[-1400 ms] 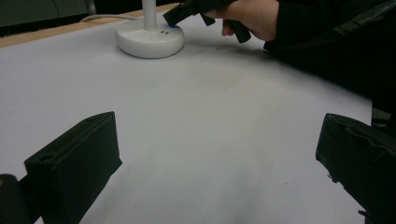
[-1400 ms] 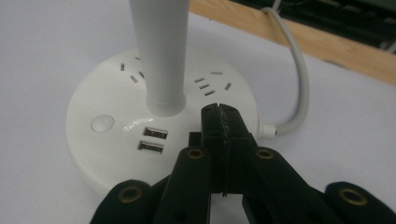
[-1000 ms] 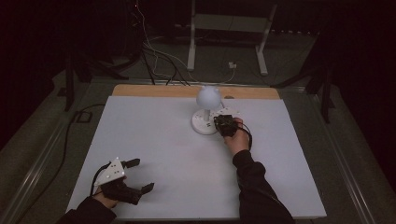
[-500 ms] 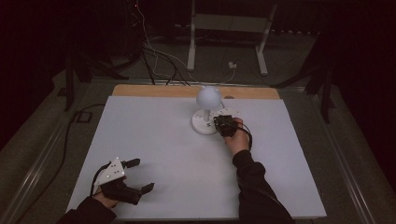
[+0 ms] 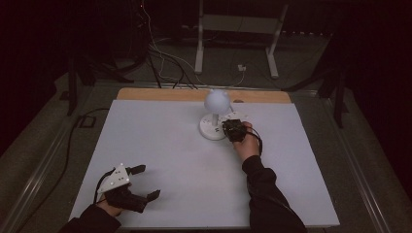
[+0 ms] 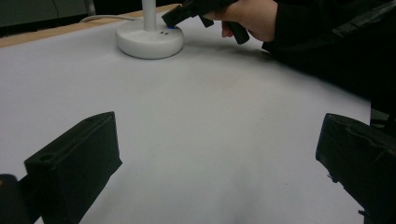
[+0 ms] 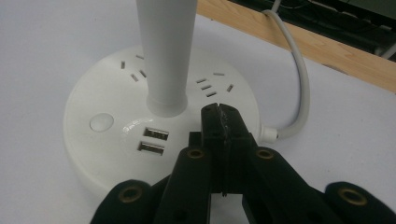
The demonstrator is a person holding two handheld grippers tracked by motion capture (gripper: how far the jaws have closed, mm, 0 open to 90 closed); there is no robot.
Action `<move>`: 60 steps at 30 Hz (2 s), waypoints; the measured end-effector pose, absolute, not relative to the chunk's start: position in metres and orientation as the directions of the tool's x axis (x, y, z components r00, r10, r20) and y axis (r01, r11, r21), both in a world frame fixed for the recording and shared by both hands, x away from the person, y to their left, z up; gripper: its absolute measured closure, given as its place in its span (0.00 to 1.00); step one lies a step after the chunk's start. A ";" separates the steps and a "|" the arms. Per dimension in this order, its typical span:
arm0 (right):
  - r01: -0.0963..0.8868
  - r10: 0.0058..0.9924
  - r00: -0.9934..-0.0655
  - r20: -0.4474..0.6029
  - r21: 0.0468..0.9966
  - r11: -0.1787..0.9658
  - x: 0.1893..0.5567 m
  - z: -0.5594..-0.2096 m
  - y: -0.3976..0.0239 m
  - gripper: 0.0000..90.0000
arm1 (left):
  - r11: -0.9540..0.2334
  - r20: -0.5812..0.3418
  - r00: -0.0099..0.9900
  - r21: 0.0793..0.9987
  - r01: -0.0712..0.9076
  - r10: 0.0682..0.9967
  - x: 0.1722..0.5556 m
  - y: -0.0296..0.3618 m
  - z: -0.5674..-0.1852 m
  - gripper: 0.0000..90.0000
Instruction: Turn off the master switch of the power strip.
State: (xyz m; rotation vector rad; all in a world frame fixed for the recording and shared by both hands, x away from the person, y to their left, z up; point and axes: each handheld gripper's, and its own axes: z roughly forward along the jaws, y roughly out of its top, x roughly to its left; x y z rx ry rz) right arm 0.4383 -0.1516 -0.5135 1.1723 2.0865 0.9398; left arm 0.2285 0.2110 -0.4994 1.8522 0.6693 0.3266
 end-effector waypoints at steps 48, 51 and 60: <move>0.458 0.774 -0.629 0.066 0.836 0.301 0.392 -0.467 -0.184 0.00 | -0.249 -0.093 0.802 0.924 0.291 0.590 0.229 0.211 -0.499 0.00; 0.461 0.761 -0.644 0.072 0.830 0.312 0.384 -0.465 -0.188 0.00 | -0.249 -0.095 0.801 0.923 0.292 0.591 0.229 0.211 -0.499 0.00; 0.442 0.748 -0.659 0.081 0.846 0.298 0.354 -0.461 -0.206 0.00 | -0.247 -0.096 0.801 0.924 0.293 0.591 0.229 0.211 -0.499 0.00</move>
